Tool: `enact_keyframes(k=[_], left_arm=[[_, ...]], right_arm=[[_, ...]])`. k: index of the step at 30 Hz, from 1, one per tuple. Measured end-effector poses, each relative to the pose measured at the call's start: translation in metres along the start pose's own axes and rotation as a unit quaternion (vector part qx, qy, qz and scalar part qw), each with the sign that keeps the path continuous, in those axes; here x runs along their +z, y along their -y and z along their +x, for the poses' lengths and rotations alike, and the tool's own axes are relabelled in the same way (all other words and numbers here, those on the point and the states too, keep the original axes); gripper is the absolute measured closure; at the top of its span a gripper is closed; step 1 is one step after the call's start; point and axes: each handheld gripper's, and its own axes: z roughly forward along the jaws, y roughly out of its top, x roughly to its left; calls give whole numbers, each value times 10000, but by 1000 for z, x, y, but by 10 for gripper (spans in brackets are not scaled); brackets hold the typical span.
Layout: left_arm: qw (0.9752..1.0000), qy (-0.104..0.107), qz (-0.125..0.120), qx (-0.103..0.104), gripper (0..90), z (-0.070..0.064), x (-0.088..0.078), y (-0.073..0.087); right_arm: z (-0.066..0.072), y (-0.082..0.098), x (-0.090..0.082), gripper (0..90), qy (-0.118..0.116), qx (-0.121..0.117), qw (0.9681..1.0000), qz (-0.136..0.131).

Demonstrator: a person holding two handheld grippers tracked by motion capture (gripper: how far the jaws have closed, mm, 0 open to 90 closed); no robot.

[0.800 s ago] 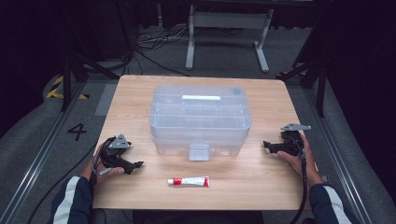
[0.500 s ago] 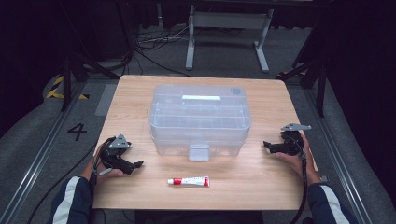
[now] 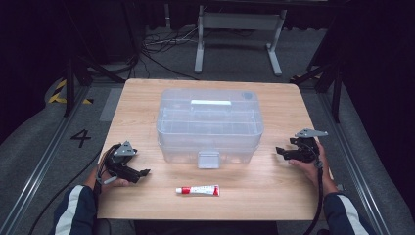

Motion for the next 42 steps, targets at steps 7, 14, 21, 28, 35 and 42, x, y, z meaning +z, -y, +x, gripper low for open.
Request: enact_keyframes(k=[7,14,21,28,35,42], left_arm=[[10000,-6,-6,-9,36,0,0,0],[10000,-8,-8,-11,36,0,0,0],[10000,-21,-3,-12,36,0,0,0],[10000,-26,-3,-15,36,0,0,0],[10000,-28,-4,-19,36,0,0,0],[10000,-31,-3,-17,36,0,0,0]], right_arm=[[19,-21,-31,236,-150,-98,9985,-510],[33,-35,-53,248,-159,-207,9971,-717],[41,-50,-67,250,-145,-489,9939,-979],[48,-65,-77,257,-234,-673,9906,-1171],[53,-78,-79,262,-235,-836,9891,-1191],[55,-95,-84,267,-292,-951,9868,-1281]])
